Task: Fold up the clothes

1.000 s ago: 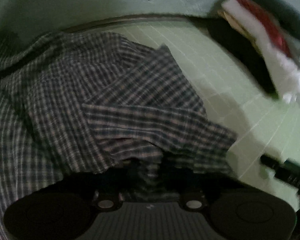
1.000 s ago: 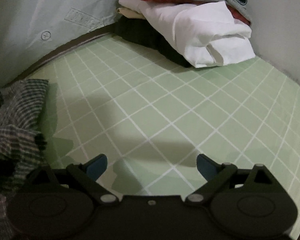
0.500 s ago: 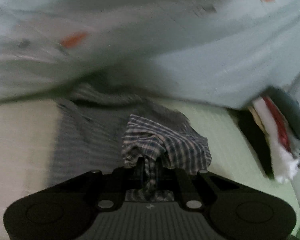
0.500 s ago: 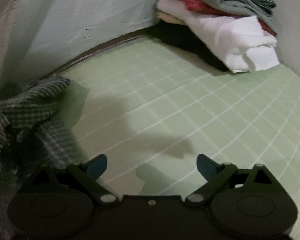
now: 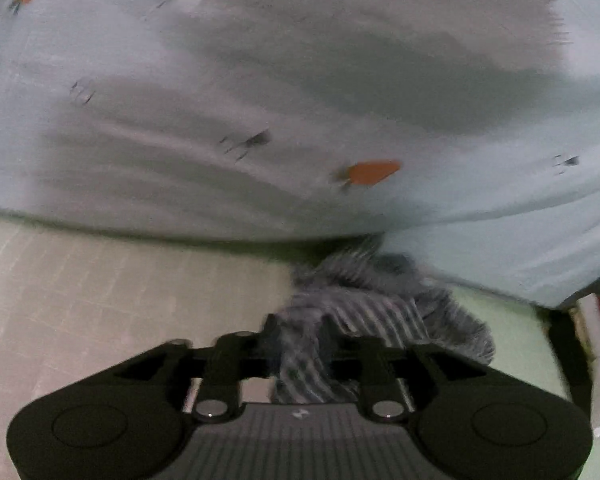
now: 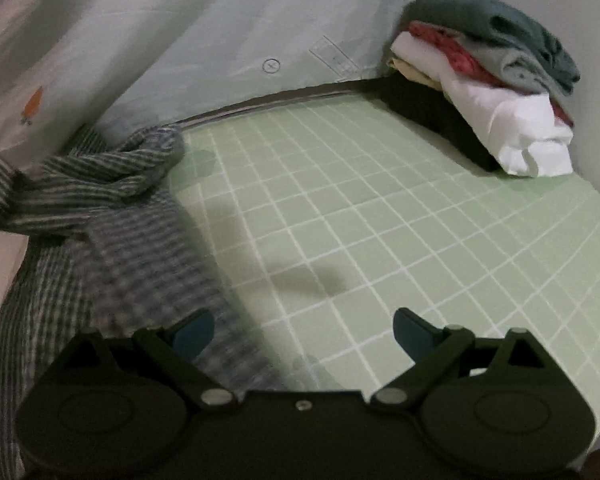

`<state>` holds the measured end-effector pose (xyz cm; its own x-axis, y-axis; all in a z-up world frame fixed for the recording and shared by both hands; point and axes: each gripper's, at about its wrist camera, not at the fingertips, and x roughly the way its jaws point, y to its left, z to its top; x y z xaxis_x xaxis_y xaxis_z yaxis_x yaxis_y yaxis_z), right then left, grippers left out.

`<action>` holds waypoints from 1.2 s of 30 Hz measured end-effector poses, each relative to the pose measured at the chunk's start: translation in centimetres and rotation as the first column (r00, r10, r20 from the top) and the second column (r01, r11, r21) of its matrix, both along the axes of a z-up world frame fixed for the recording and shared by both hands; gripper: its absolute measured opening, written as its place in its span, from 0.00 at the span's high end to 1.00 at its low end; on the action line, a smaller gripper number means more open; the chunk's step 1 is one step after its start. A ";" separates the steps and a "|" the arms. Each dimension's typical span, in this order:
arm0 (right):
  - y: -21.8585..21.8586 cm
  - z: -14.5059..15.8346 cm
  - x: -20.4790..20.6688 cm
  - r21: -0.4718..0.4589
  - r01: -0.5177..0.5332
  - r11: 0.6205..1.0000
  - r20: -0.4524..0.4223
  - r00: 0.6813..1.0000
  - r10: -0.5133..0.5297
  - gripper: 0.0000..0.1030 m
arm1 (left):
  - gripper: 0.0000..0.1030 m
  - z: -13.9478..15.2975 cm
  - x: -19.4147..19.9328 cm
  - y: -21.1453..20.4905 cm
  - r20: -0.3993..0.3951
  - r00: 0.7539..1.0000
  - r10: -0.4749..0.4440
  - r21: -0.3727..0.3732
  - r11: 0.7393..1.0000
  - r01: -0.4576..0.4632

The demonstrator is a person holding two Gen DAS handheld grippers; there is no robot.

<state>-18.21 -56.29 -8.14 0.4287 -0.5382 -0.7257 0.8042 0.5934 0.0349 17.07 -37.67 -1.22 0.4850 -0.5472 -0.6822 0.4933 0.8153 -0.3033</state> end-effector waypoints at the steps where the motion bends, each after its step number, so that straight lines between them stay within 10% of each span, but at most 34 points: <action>1: 0.5 0.1 0.0 -0.006 -0.003 1.000 -0.009 1.000 0.003 0.06 | 0.48 -0.3 -0.1 0.6 -0.016 1.000 0.005 0.008 1.000 -0.005; 11: 4.5 -0.3 -0.6 -0.070 -0.178 0.982 -0.126 0.978 0.168 0.06 | 0.34 -6.6 -10.8 4.0 -0.176 0.983 -0.048 0.090 0.994 0.064; 19: 6.3 -3.0 -2.7 -0.132 -0.374 0.918 -0.347 0.885 0.310 0.13 | 0.34 -9.9 -19.9 4.7 -0.227 0.968 -0.108 0.203 0.967 0.156; 30: 5.1 -3.8 -6.3 -0.029 -0.417 0.908 -0.281 0.876 0.393 0.82 | 0.33 -10.8 -26.8 7.0 -0.234 0.972 -0.027 0.258 0.962 0.089; 36: 4.9 -2.6 -8.1 -0.011 -0.397 0.918 -0.195 0.901 0.388 0.93 | 0.33 -10.6 -27.6 8.1 -0.243 0.970 0.012 0.262 0.964 0.054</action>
